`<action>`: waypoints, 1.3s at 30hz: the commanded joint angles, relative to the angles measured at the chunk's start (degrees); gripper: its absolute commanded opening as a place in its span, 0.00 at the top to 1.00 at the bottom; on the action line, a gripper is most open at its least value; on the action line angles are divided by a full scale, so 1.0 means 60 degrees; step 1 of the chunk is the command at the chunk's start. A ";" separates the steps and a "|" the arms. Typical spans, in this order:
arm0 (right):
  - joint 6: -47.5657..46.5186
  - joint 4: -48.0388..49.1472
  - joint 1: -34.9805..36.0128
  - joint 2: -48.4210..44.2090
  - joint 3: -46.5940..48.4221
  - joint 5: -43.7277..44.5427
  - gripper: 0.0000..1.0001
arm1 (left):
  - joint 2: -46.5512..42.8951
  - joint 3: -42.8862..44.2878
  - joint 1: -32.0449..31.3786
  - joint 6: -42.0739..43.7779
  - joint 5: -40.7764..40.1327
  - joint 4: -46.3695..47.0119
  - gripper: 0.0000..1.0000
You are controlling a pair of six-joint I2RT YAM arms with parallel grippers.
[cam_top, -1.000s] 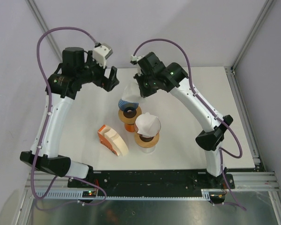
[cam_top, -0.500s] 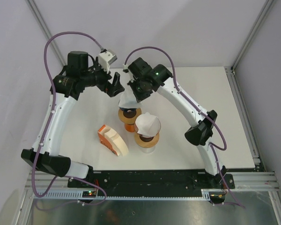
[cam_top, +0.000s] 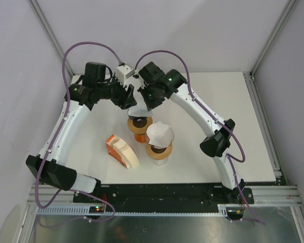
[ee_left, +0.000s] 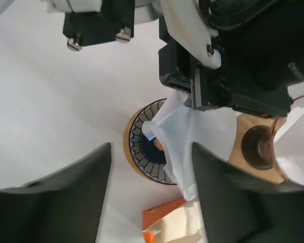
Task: Place the coffee filter in the dripper
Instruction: Place the coffee filter in the coffee dripper.
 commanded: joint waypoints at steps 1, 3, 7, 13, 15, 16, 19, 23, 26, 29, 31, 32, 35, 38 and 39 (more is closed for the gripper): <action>-0.0108 0.0153 0.0074 -0.0334 0.0252 0.0057 1.00 | -0.0046 -0.0144 -0.0157 0.0269 -0.0184 0.0392 0.44; -0.0127 0.0173 0.0076 -0.0358 0.0224 0.0049 1.00 | -0.0041 -0.0254 -0.0180 0.0270 -0.0105 0.0386 0.62; -0.0154 0.0201 0.0076 -0.0368 0.0219 0.0029 1.00 | -0.0145 -0.0422 -0.0169 0.0250 0.0039 0.0369 0.74; -0.0164 0.0440 0.0044 -0.0580 0.0137 0.0029 0.83 | -0.0152 -0.0612 -0.0166 0.0254 -0.0336 0.0319 0.97; -0.0144 0.0655 0.0046 -0.0812 -0.0014 0.0057 0.72 | -0.0163 -0.0620 -0.0161 0.0248 -0.0516 0.0317 0.99; -0.0134 0.0777 0.0047 -0.0921 -0.0141 0.0078 0.68 | -0.0168 -0.0616 -0.0155 0.0244 -0.0574 0.0316 0.99; -0.0088 0.1231 0.0036 -0.1352 -0.0502 0.0242 0.61 | -0.0168 -0.0606 -0.0131 0.0204 -0.0709 0.0327 1.00; -0.0050 0.1896 0.0054 -0.1948 -0.1151 0.0488 0.59 | -0.0100 -0.0770 -0.0128 0.0201 -0.0668 0.0336 1.00; -0.0072 0.2407 0.0116 -0.2354 -0.1778 0.0539 0.59 | -0.0044 -0.0932 -0.0122 0.0213 -0.0520 0.0340 1.00; -0.0071 0.2720 0.0164 -0.2602 -0.2188 0.0571 0.59 | 0.0042 -0.1055 -0.0113 0.0230 -0.0432 0.0336 1.00; -0.0048 0.2873 0.0219 -0.2720 -0.2371 0.0533 0.59 | 0.0101 -0.1126 -0.0107 0.0245 -0.0431 0.0343 1.00; -0.0042 0.2955 0.0258 -0.2798 -0.2470 0.0485 0.60 | 0.0155 -0.1148 -0.0113 0.0250 -0.0435 0.0337 1.00; -0.0071 0.3587 0.0339 -0.3136 -0.3130 -0.0180 0.63 | 0.0210 -0.1141 -0.0108 0.0242 -0.0425 0.0342 1.00; -0.0126 0.4971 0.0408 -0.3707 -0.4291 -0.1132 0.69 | 0.0222 -0.1085 -0.0105 0.0266 -0.0447 0.0332 0.99; -0.0095 0.5418 0.0396 -0.3834 -0.4697 -0.1417 0.73 | 0.0230 -0.1083 -0.0105 0.0275 -0.0458 0.0331 0.99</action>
